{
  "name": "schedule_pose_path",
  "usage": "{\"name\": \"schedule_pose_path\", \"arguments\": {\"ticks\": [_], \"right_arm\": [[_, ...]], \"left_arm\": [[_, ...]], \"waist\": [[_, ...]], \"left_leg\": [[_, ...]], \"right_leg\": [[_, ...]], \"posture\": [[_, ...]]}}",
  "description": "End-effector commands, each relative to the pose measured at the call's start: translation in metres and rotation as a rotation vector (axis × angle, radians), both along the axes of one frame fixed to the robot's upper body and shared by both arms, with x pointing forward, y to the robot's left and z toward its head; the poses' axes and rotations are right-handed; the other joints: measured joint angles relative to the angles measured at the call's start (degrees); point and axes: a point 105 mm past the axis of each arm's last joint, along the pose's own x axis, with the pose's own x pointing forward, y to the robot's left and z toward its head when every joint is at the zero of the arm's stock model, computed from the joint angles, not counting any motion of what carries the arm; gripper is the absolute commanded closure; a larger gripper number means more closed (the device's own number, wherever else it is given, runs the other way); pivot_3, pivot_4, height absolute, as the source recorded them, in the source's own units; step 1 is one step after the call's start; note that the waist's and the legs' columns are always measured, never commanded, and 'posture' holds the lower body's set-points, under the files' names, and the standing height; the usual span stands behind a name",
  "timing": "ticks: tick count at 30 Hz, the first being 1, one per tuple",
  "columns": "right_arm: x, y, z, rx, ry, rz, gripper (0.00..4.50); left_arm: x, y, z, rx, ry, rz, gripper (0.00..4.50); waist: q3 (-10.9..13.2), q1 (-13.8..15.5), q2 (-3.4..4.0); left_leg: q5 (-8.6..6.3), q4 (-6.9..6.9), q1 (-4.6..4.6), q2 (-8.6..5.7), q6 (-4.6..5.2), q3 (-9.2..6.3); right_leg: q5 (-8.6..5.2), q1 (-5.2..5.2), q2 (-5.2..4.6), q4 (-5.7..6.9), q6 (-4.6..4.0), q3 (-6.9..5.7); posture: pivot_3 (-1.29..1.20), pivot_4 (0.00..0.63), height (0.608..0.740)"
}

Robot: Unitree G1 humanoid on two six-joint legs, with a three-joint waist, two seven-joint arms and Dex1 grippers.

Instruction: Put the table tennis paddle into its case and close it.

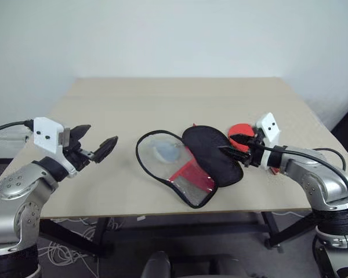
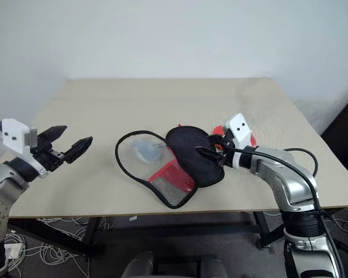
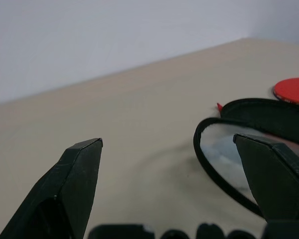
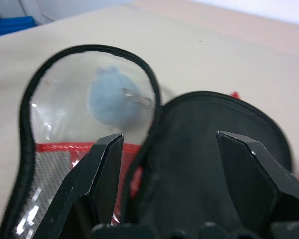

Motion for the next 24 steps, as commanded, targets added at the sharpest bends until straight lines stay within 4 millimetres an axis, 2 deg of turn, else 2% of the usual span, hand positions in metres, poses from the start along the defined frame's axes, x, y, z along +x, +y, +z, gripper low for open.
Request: {"name": "schedule_pose_path", "arguments": {"ticks": [1,7,20,24], "right_arm": [[0.003,0.005,0.020,0.019,-0.088,0.004,1.24],[0.002,0.000,0.020,0.033,-0.084,-0.035,1.24],[0.015,-0.033,0.016,-0.036,-0.086,-0.170,1.24],[0.018,-0.041,0.018,-0.049,-0.078,-0.188,1.24]], "left_arm": [[-0.001,-0.001,0.017,0.015,-0.059,-0.001,0.02],[0.008,-0.004,0.021,0.017,-0.061,-0.023,0.02],[0.022,-0.016,0.005,-0.008,-0.044,-0.060,0.02],[0.019,-0.023,0.002,0.002,-0.037,-0.091,0.02]], "waist": [[-0.01,-0.05,-0.01],[-0.01,-0.06,-0.02],[0.00,-0.08,-0.02],[0.00,-0.11,-0.01]], "left_leg": [[0.00,0.00,0.00,0.00,0.00,0.00],[0.00,-0.02,0.01,0.00,0.00,0.01],[0.00,-0.02,0.01,0.00,0.00,0.02],[0.00,-0.03,0.01,0.00,0.00,0.02]], "right_leg": [[0.00,0.00,0.00,0.00,0.00,0.00],[0.01,0.00,0.00,0.00,-0.02,0.01],[0.05,0.00,0.00,0.00,-0.09,0.02],[0.09,-0.03,0.01,0.01,-0.15,0.02]], "posture": [[0.00,0.000,0.684],[0.00,0.000,0.684],[0.00,0.000,0.684],[0.00,0.000,0.684]]}}
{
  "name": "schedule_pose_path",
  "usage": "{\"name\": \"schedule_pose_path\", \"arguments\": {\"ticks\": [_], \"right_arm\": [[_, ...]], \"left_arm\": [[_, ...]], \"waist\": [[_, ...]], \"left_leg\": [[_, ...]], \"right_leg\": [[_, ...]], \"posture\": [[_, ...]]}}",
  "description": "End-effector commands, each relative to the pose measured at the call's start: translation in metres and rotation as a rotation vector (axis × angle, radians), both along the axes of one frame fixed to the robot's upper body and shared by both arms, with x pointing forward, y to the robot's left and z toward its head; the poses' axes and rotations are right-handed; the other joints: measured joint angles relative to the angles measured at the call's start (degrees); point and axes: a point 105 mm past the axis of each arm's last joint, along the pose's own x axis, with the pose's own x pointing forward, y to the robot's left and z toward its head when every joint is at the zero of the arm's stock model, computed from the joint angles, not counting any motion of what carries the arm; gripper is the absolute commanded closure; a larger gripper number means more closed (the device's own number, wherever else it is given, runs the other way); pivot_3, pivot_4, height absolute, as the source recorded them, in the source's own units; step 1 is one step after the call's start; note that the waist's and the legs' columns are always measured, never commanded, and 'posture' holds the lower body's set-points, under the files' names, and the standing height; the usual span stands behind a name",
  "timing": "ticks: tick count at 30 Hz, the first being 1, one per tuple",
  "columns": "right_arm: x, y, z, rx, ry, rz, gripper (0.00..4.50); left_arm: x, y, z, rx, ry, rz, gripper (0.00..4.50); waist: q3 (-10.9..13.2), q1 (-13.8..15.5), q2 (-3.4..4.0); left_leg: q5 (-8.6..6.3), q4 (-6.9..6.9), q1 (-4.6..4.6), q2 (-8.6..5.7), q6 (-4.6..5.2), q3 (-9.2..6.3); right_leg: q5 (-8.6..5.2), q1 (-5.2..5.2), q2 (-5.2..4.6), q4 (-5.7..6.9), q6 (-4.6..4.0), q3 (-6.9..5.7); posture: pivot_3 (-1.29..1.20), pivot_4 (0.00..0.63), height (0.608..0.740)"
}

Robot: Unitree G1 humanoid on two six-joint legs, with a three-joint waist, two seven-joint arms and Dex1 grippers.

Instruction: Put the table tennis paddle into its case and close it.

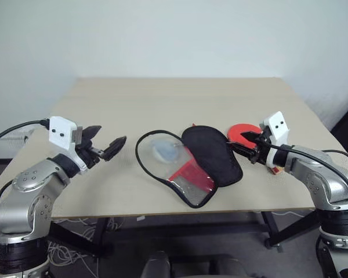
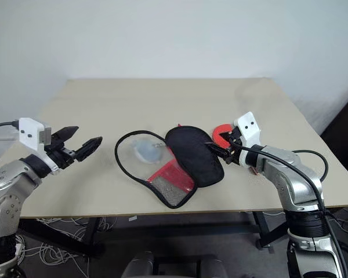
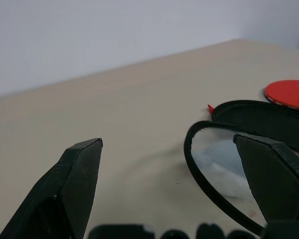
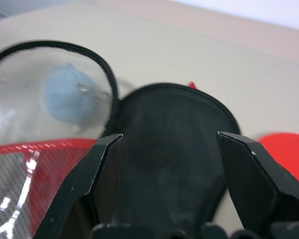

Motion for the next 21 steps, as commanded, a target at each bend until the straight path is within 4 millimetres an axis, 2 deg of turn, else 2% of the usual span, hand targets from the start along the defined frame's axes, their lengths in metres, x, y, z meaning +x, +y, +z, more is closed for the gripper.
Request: {"name": "schedule_pose_path", "arguments": {"ticks": [1,4,8,13,17,21], "right_arm": [[0.004,-0.009,0.017,-0.019,-0.060,-0.005,1.24],[0.004,-0.018,0.010,-0.061,-0.039,-0.012,1.24],[0.004,-0.036,0.005,-0.106,-0.015,-0.028,1.24],[0.007,-0.052,0.001,-0.132,0.010,-0.047,1.24],[0.016,-0.064,-0.004,-0.159,0.050,-0.107,1.24],[0.029,-0.081,-0.015,-0.205,0.120,-0.205,1.24]], "left_arm": [[-0.003,-0.004,0.010,0.023,-0.053,-0.013,0.02],[-0.008,0.002,-0.003,0.022,-0.019,0.005,0.02],[-0.019,0.001,-0.021,0.009,0.033,-0.023,0.02],[-0.027,0.007,-0.034,0.030,0.077,-0.047,0.02],[-0.028,0.011,-0.033,0.043,0.079,-0.077,0.02],[-0.025,0.006,-0.020,0.037,0.041,-0.127,0.02]], "waist": [[0.00,0.00,0.00],[0.00,0.00,0.01],[0.01,0.02,0.01],[0.01,0.02,-0.03],[0.01,-0.01,0.00],[0.02,0.04,0.02]], "left_leg": [[0.00,0.00,0.00,0.00,0.00,0.01],[0.00,0.00,0.00,0.00,0.00,0.05],[-0.01,0.00,0.02,0.00,0.01,0.08],[0.00,0.04,0.02,0.00,0.01,0.08],[-0.01,0.02,0.03,0.00,0.01,0.12],[0.00,0.03,0.04,0.00,0.01,0.14]], "right_leg": [[0.00,0.00,0.00,0.00,0.00,0.02],[0.00,0.00,0.00,-0.01,0.00,0.05],[0.00,0.01,0.00,-0.01,0.00,0.07],[-0.02,0.02,0.00,-0.01,0.03,0.06],[-0.02,0.00,0.00,-0.01,0.02,0.10],[-0.01,0.00,0.00,0.00,0.02,0.10]], "posture": [[0.00,0.000,0.684],[0.00,0.000,0.684],[0.00,0.000,0.684],[0.00,0.000,0.684],[0.00,0.000,0.684],[0.00,0.000,0.684]]}}
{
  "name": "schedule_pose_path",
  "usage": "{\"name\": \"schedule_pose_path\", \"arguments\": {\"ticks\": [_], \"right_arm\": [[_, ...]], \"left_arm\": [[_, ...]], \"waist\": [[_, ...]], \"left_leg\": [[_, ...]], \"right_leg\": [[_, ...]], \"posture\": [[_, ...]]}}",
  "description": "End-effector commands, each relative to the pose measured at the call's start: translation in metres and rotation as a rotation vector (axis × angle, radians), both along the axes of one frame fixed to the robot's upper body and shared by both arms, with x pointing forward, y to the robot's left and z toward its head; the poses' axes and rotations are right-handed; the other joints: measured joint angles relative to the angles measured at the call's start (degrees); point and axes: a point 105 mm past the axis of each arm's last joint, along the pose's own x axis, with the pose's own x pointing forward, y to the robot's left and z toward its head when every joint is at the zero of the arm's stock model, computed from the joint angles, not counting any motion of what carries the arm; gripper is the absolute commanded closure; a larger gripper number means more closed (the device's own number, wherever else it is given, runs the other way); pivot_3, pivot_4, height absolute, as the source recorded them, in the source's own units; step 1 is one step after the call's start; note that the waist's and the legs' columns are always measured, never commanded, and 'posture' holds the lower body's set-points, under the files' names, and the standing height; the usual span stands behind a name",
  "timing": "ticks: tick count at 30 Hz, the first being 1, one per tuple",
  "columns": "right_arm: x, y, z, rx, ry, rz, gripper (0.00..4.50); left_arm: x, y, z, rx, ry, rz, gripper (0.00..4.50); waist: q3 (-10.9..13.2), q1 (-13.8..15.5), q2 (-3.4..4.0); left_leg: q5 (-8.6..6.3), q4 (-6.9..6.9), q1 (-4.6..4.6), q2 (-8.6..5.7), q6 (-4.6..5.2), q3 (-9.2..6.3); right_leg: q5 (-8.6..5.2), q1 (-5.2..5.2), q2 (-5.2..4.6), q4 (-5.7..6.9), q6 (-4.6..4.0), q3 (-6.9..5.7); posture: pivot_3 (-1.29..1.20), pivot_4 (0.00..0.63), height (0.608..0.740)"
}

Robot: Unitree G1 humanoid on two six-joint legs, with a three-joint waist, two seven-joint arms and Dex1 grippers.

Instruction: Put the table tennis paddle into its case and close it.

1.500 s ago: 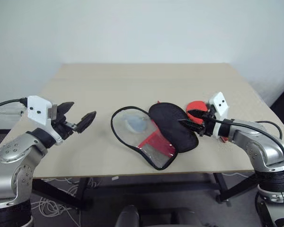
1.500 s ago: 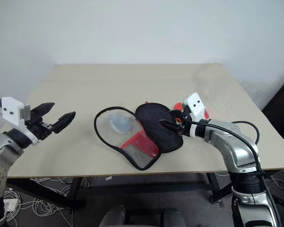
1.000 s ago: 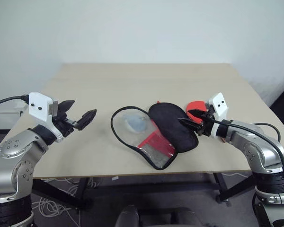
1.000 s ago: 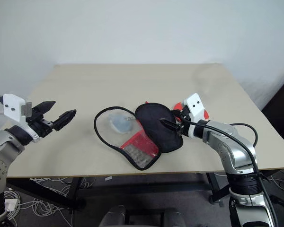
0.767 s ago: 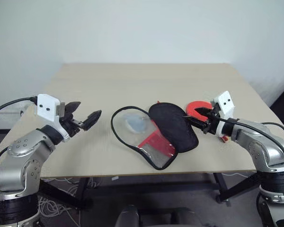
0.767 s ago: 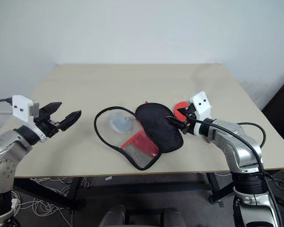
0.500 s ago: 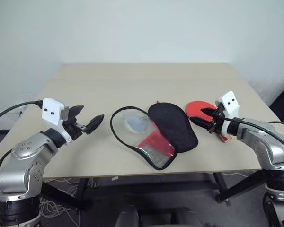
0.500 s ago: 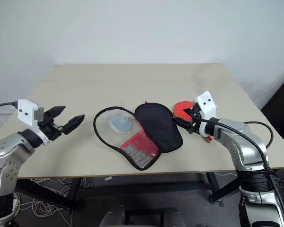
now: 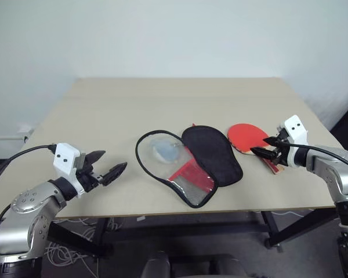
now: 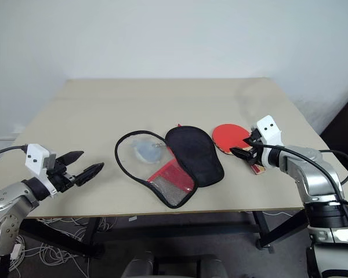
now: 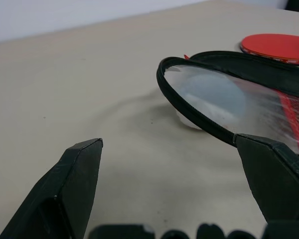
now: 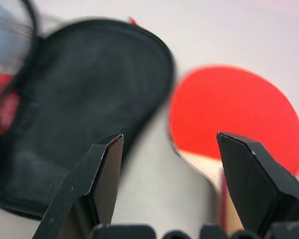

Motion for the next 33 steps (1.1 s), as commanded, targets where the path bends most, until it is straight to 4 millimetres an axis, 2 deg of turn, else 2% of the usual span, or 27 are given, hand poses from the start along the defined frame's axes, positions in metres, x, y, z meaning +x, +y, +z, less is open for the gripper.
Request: {"name": "schedule_pose_path", "arguments": {"ticks": [1,8,16,26,29,33], "right_arm": [[0.013,-0.014,0.007,-0.058,-0.010,-0.075,1.24],[0.023,-0.023,-0.017,-0.103,0.075,-0.133,1.24],[0.028,-0.030,-0.048,-0.142,0.129,-0.168,1.24],[0.033,-0.029,-0.063,-0.133,0.144,-0.187,1.24],[0.034,-0.028,-0.066,-0.110,0.153,-0.204,1.86],[0.035,-0.030,-0.067,-0.084,0.158,-0.235,3.18]], "left_arm": [[0.005,-0.003,0.026,0.009,-0.094,-0.040,0.02],[0.010,-0.011,0.034,0.016,-0.123,-0.069,0.02],[0.009,-0.011,0.036,0.011,-0.135,-0.060,0.02],[0.004,-0.013,0.034,0.006,-0.128,-0.042,0.02],[0.004,-0.012,0.033,0.003,-0.127,-0.035,0.00],[0.006,-0.012,0.033,0.000,-0.128,-0.029,0.00]], "waist": [[0.01,0.04,0.01],[0.00,-0.03,0.02],[0.00,-0.04,0.02],[-0.01,-0.06,0.01],[-0.02,-0.07,0.00],[-0.02,-0.06,0.00]], "left_leg": [[0.00,0.00,0.00,0.00,0.00,0.00],[0.00,-0.02,0.00,0.00,0.00,0.01],[0.00,-0.01,0.01,0.00,0.00,0.02],[0.00,0.00,0.06,0.00,0.00,0.02],[0.00,0.00,0.08,0.00,0.00,0.02],[0.00,0.01,0.09,0.00,0.00,0.02]], "right_leg": [[0.00,0.00,0.00,0.00,0.00,0.00],[0.04,-0.01,0.00,0.00,-0.07,0.02],[0.05,0.00,0.00,0.00,-0.07,0.03],[0.08,0.05,0.00,0.01,-0.12,0.04],[0.08,0.07,0.01,0.01,-0.12,0.04],[0.09,0.09,0.00,0.02,-0.12,0.04]], "posture": [[0.00,0.000,0.684],[0.00,0.000,0.684],[0.00,0.000,0.684],[0.00,0.000,0.684],[0.00,0.000,0.684],[0.00,0.000,0.684]]}}
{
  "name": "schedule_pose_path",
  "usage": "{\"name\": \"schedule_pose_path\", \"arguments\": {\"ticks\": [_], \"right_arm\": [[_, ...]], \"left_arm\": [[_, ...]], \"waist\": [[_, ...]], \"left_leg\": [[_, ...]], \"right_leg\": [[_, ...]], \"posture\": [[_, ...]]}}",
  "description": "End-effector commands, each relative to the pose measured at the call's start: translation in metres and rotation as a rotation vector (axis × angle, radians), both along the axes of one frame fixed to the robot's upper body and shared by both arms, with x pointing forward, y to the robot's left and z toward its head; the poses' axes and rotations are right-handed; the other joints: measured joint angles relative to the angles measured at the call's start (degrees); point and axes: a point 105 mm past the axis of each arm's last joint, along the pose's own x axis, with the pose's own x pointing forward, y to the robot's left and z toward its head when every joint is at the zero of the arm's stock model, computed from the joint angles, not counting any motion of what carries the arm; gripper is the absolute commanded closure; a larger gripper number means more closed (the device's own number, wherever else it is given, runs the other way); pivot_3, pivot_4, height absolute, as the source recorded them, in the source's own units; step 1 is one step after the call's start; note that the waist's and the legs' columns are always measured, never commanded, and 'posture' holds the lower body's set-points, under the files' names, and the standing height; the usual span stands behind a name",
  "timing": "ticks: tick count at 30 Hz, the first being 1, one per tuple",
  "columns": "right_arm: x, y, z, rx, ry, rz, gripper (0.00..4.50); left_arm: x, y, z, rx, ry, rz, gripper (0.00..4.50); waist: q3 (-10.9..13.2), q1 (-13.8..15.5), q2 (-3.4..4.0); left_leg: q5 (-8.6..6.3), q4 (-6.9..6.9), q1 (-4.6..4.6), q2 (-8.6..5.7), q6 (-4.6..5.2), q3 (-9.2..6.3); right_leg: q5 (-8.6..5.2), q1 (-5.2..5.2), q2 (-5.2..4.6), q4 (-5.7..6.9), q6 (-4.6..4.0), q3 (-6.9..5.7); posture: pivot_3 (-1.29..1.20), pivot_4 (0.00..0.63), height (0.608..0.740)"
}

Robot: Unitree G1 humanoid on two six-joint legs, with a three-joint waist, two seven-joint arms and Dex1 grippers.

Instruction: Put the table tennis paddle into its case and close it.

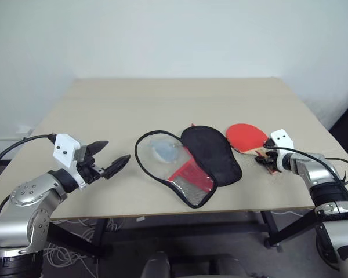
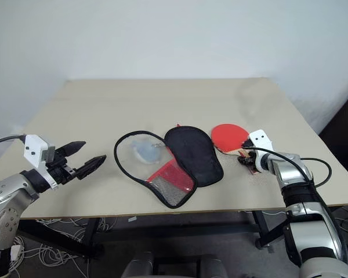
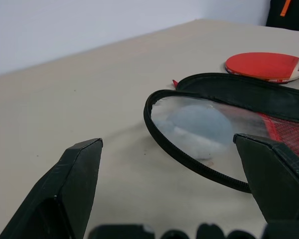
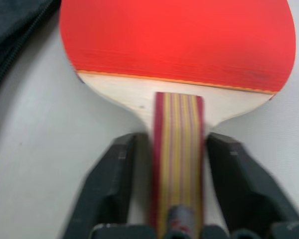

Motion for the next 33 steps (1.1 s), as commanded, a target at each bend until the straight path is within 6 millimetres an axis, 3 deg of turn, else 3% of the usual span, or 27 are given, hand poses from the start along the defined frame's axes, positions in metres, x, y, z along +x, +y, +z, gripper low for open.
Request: {"name": "schedule_pose_path", "arguments": {"ticks": [1,4,9,14,19,22,27,33], "right_arm": [[0.005,-0.004,0.008,0.008,-0.025,-0.038,3.34],[0.007,-0.006,0.010,0.004,-0.043,-0.070,3.34],[0.020,-0.006,0.034,0.070,-0.160,-0.159,3.34],[0.016,0.043,0.052,0.190,-0.202,-0.039,3.34],[-0.006,0.118,0.065,0.305,-0.194,0.108,3.34],[-0.017,0.146,0.066,0.329,-0.179,0.149,3.34],[-0.022,0.166,0.057,0.308,-0.151,0.137,3.34],[-0.019,0.162,0.052,0.271,-0.150,0.099,3.34]], "left_arm": [[0.000,-0.001,0.013,-0.007,-0.051,0.000,0.00],[0.001,-0.002,0.013,-0.010,-0.053,0.002,0.00],[0.001,-0.002,0.012,-0.015,-0.052,0.006,0.00],[0.002,-0.003,0.012,-0.017,-0.052,0.008,0.00],[0.002,-0.003,0.011,-0.015,-0.053,0.009,0.00],[0.002,-0.003,0.011,-0.016,-0.052,0.009,0.00],[0.001,-0.004,0.011,-0.018,-0.051,0.012,0.00],[-0.001,-0.003,0.010,-0.022,-0.051,0.020,0.00]], "waist": [[0.00,-0.01,0.00],[0.00,0.00,0.00],[-0.01,-0.01,-0.01],[0.03,-0.39,0.08],[0.02,-0.51,0.09],[0.03,-0.47,0.10],[0.01,0.20,0.06],[0.02,0.00,0.08]], "left_leg": [[0.00,0.00,0.00,0.00,0.00,0.00],[0.00,0.01,0.01,0.00,0.00,0.00],[0.00,0.07,0.00,0.00,0.00,0.00],[0.00,-0.02,-0.04,0.03,0.00,0.02],[0.00,-0.09,-0.04,0.06,0.00,0.01],[0.00,-0.08,-0.04,0.06,0.00,0.01],[0.00,0.03,-0.07,0.05,0.00,-0.02],[0.00,-0.05,-0.08,0.06,0.00,-0.01]], "right_leg": [[0.00,0.00,0.00,0.00,0.00,0.00],[0.00,0.01,0.00,0.00,0.00,0.00],[0.02,0.03,0.00,0.00,-0.01,0.00],[0.03,-0.12,0.05,0.05,-0.02,0.07],[0.03,-0.14,0.07,0.06,-0.02,0.07],[0.03,-0.15,0.07,0.07,-0.02,0.07],[0.02,-0.10,0.06,0.05,0.00,-0.02],[0.03,-0.16,0.06,0.07,-0.02,0.01]], "posture": [[0.00,0.000,0.684],[0.00,0.000,0.684],[0.00,0.000,0.684],[0.00,0.000,0.684],[0.00,0.000,0.684],[0.00,0.000,0.684],[0.00,0.000,0.684],[0.00,0.000,0.684]]}}
